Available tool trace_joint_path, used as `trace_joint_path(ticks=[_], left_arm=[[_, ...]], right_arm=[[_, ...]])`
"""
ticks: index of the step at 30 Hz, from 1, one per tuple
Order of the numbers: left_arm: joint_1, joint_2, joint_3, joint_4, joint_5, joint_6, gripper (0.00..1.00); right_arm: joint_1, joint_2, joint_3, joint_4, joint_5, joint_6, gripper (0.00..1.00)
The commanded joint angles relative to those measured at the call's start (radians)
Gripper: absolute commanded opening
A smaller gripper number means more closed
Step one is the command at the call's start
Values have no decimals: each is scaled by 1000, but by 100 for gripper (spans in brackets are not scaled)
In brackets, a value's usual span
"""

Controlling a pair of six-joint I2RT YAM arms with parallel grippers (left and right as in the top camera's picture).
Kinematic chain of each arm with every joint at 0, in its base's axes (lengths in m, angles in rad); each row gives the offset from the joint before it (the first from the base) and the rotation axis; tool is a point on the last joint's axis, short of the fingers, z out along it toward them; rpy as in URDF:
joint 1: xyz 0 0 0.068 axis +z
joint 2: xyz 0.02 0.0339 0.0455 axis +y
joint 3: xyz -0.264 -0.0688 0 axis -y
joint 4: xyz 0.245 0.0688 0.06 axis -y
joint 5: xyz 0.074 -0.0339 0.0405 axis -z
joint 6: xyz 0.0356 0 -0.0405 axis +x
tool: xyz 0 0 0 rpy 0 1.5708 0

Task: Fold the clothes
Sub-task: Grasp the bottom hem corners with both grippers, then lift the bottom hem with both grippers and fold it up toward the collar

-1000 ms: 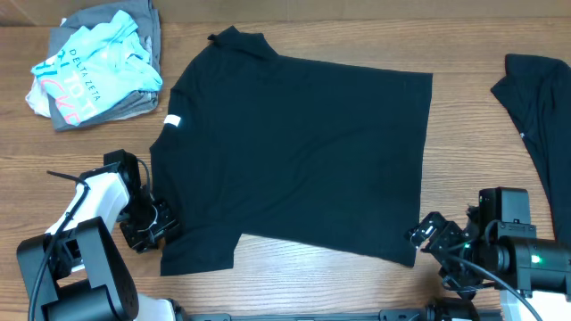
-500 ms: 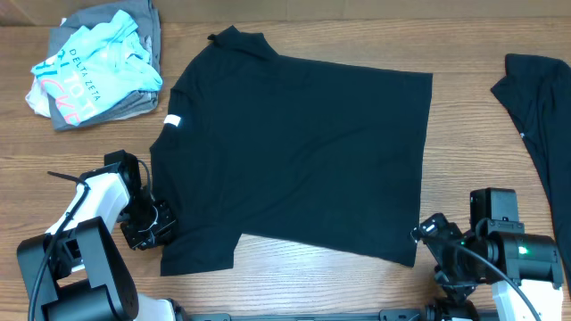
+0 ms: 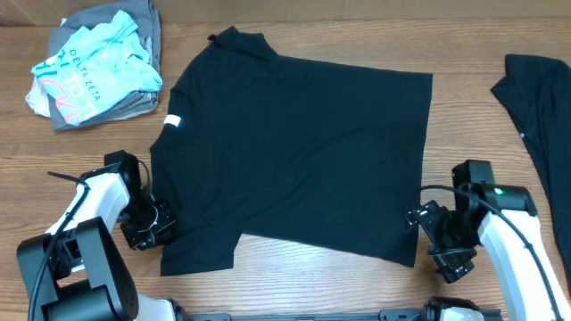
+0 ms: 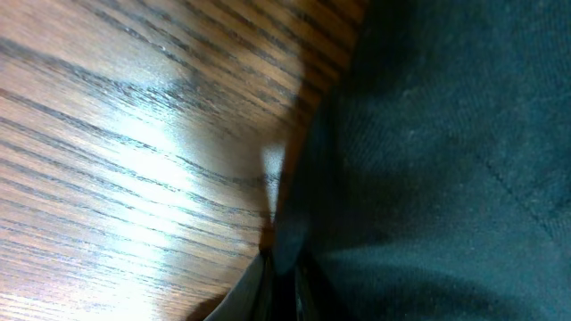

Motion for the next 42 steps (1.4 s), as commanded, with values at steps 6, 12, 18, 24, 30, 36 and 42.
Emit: trace_joint_path(ticks=[6, 12, 18, 24, 30, 36, 42], left_arm=[[2, 8, -19, 20, 20, 2, 12], [2, 8, -19, 22, 20, 2, 12], [2, 8, -19, 22, 20, 2, 11], [2, 8, -19, 16, 23, 1, 4], [2, 8, -19, -3, 33, 1, 4], [1, 7, -10, -54, 76, 1, 4], [1, -6, 0, -119, 86, 2, 4]], right_arm=[[3, -3, -216, 240, -67, 33, 100], [3, -3, -313, 380, -100, 14, 94], [3, 2, -325, 401, -107, 14, 86], [3, 2, -325, 403, -107, 16, 68], [3, 2, -325, 409, -96, 39, 44], [3, 2, -325, 417, -80, 50, 7], [3, 2, -323, 422, -80, 83, 4]])
